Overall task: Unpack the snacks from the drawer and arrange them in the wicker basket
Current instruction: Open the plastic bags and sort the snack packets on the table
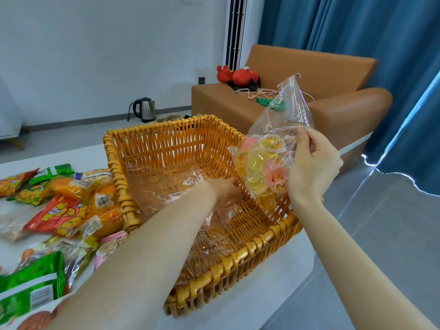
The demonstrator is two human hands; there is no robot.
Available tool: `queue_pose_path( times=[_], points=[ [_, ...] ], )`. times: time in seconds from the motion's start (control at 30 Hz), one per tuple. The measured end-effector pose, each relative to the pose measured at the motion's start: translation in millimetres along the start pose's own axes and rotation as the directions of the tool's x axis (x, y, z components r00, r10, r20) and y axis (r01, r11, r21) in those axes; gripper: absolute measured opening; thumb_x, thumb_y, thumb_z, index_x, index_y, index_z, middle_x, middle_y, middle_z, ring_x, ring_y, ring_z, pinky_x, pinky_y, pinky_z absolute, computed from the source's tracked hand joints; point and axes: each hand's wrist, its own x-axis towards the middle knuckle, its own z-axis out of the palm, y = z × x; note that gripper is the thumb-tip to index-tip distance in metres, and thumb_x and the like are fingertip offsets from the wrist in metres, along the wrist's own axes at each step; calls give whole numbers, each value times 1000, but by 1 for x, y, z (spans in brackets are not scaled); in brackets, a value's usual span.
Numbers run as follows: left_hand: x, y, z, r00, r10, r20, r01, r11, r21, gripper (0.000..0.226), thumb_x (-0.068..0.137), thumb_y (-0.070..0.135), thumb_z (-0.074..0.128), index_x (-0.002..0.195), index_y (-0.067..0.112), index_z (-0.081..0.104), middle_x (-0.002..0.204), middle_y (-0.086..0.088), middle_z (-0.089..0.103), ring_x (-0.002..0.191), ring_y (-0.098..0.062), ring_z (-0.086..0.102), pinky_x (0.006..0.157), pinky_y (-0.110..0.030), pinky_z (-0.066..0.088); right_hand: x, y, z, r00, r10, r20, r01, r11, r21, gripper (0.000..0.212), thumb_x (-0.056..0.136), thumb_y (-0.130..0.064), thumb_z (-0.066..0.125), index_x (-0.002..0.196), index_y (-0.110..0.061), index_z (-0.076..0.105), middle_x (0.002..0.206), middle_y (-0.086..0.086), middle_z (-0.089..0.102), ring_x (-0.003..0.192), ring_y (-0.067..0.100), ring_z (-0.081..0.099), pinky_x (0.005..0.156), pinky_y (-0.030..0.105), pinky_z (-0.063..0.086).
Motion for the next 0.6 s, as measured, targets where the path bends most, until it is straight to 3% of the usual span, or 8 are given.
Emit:
queue_pose_path(
  times=[0.07,0.13,0.3,0.37,0.47,0.6],
  points=[
    [2,-1,1,1000,-7,1,7,997,75,81,72,48,77,142,27,41,146,3,39,130,-23,39,102,-43,42,0,0,1,1000,5,-8,-5,1000,3,23,100,-28,50,108,-27,72,91,-24,63,82,-7,59,80,14,49],
    [2,-3,-1,1000,5,2,-5,1000,31,77,73,44,77,140,25,44,139,3,48,126,-22,44,101,-40,43,1,-1,2,1000,1,-8,-1,1000,4,24,100,-28,50,109,-25,72,94,-19,65,85,-2,61,82,16,50],
    [-5,1,-3,999,46,-20,-46,999,-24,59,77,28,78,128,14,52,127,-1,57,118,-21,53,95,-33,46,1,-1,1,1000,-1,-11,1,1000,-17,26,100,-28,49,109,-23,73,99,-9,72,90,3,62,83,21,52],
    [-9,2,-5,998,52,-45,-53,999,-12,48,82,24,75,125,14,55,121,-1,58,111,-20,54,87,-28,45,1,0,1,1000,4,-9,-4,1000,-30,26,100,-28,49,110,-22,73,100,-9,72,91,3,62,83,20,52],
    [-15,0,-5,995,38,-88,-38,999,0,17,89,12,65,104,14,58,108,-1,61,90,-16,54,72,-26,41,0,3,3,1000,13,-6,-13,999,-37,27,100,-29,49,110,-23,73,99,-11,71,88,0,60,77,10,47],
    [-19,-4,-13,991,-54,-123,44,995,-87,7,95,13,55,99,11,59,98,-3,65,85,-18,65,75,-27,52,0,6,2,1000,20,-24,-21,999,-39,28,101,-28,47,110,-20,73,99,-15,69,83,-5,57,71,-2,38]
  ],
)
